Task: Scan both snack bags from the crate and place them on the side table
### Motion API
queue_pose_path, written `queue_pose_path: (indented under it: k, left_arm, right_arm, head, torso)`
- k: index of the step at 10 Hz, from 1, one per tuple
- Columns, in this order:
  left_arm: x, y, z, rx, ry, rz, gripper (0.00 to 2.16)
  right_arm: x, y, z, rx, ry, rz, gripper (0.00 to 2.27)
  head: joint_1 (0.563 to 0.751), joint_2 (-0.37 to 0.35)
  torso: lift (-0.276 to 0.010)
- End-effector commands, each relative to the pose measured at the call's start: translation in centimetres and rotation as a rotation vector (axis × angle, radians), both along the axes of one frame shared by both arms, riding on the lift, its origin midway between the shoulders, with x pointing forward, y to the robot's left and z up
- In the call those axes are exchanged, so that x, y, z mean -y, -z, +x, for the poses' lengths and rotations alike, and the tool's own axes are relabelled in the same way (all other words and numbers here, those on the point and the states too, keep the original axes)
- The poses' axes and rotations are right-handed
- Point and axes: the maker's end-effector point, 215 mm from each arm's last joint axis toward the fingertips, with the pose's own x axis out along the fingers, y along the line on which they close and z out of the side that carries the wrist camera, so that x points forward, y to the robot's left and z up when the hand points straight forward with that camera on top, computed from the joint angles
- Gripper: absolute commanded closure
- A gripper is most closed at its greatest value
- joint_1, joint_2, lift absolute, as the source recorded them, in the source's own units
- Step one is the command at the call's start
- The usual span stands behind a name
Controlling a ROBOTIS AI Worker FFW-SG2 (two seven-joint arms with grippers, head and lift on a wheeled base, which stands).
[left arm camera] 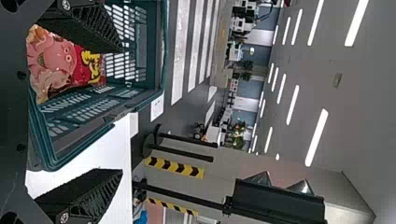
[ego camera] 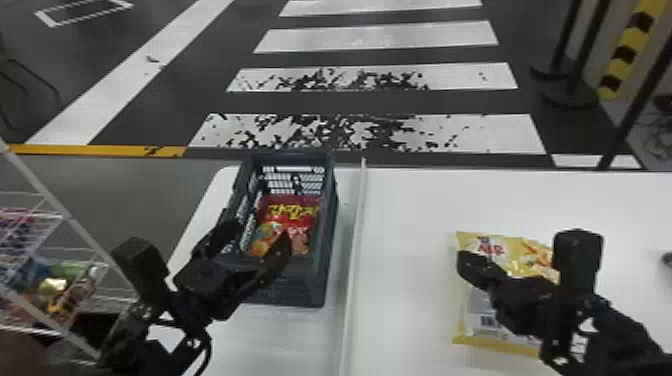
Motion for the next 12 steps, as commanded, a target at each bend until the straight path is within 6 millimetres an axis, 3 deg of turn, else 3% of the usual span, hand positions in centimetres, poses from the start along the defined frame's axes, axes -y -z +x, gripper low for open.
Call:
queue_pose_path:
  k: [1, 5, 7, 12]
  left_arm:
    - [0.0, 0.0, 0.0, 0.0, 0.0, 0.001, 0.08]
    - [-0.1, 0.1, 0.0, -0.002, 0.001, 0.003, 0.08]
    - [-0.1, 0.1, 0.0, -0.002, 0.001, 0.003, 0.08]
    - [0.2, 0.2, 0.0, -0.005, 0.006, 0.002, 0.08]
  right_arm:
    - [0.5, 1.6, 0.7, -0.026, 0.003, -0.024, 2.25]
    - [2.2, 4.5, 0.9, -0.07, 0.015, -0.081, 2.25]
    - [3.0, 4.9, 0.4, -0.077, 0.014, -0.088, 2.25]
    - [7.3, 5.2, -0.1, -0.086, 0.044, -0.116, 2.25]
  head:
    - [0.695, 0.161]
    - [0.695, 0.142]
    - [0.695, 0.133]
    - [0.695, 0.092]
  torso:
    - [-0.095]
    - [-0.095]
    - [-0.095]
    - [-0.095]
